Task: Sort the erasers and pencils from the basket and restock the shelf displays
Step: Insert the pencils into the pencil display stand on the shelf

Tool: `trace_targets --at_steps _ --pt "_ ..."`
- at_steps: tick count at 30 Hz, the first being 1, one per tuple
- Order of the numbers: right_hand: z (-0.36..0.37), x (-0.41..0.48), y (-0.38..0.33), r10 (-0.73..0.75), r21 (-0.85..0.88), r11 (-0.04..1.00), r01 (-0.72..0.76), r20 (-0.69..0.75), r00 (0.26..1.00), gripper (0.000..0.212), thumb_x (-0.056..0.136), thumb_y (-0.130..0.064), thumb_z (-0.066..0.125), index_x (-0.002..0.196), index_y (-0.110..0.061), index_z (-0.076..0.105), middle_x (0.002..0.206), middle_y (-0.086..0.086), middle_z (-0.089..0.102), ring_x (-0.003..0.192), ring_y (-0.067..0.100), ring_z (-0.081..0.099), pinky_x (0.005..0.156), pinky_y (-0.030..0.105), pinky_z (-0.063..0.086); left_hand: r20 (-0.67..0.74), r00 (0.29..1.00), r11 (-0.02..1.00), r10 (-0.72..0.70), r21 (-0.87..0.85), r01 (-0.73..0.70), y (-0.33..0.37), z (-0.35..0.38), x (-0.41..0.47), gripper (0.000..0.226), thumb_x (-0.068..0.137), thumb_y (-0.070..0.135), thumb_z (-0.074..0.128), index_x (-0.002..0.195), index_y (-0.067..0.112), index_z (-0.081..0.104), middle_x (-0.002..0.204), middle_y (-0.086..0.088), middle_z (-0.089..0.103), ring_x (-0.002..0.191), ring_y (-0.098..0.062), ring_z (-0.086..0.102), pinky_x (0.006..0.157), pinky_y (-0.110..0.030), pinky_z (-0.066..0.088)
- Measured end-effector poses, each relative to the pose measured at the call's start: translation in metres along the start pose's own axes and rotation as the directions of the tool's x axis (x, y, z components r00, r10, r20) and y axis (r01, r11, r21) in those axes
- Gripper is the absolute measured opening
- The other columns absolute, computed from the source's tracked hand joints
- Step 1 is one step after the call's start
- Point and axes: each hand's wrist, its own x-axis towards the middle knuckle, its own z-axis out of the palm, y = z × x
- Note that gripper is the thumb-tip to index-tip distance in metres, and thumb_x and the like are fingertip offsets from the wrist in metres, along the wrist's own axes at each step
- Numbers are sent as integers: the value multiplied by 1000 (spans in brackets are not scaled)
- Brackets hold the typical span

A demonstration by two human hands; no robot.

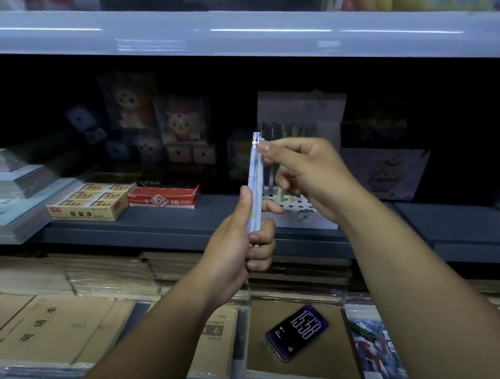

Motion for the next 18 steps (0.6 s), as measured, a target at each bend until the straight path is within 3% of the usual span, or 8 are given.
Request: trace_targets --at_steps 4,7,12,18 --pt "-3 -3 4 39 106 993 -46 65 997 18 95 -16 69 98 0 76 67 14 58 50 13 43 44 22 30 19 1000 999 -7 46 6 3 5 -6 63 98 69 34 110 17 66 68 -1 17 54 -13 12 50 -30 12" --pt "-6 -4 7 30 108 993 -39 81 996 24 96 -16 67 95 7 72 61 14 53 50 16 38 45 23 34 8 1000 996 -20 90 20 4 6 -9 63 100 66 35 117 17 70 66 1 29 53 -12 21 49 -28 18" --pt "-11 -6 9 0 84 996 -2 27 1000 26 96 -15 67 90 10 69 60 13 57 47 17 40 49 25 39 -113 991 989 65 137 -49 0 8 -6 40 107 39 45 122 11 68 80 -6 61 58 -16 51 49 -28 43" --pt "-15 -6 13 3 93 996 -2 -12 1000 20 93 -11 70 97 8 73 69 18 65 53 19 52 51 25 46 -124 991 994 50 104 -37 -2 10 -5 26 106 19 50 123 6 65 93 -12 71 69 -16 62 59 -26 51"
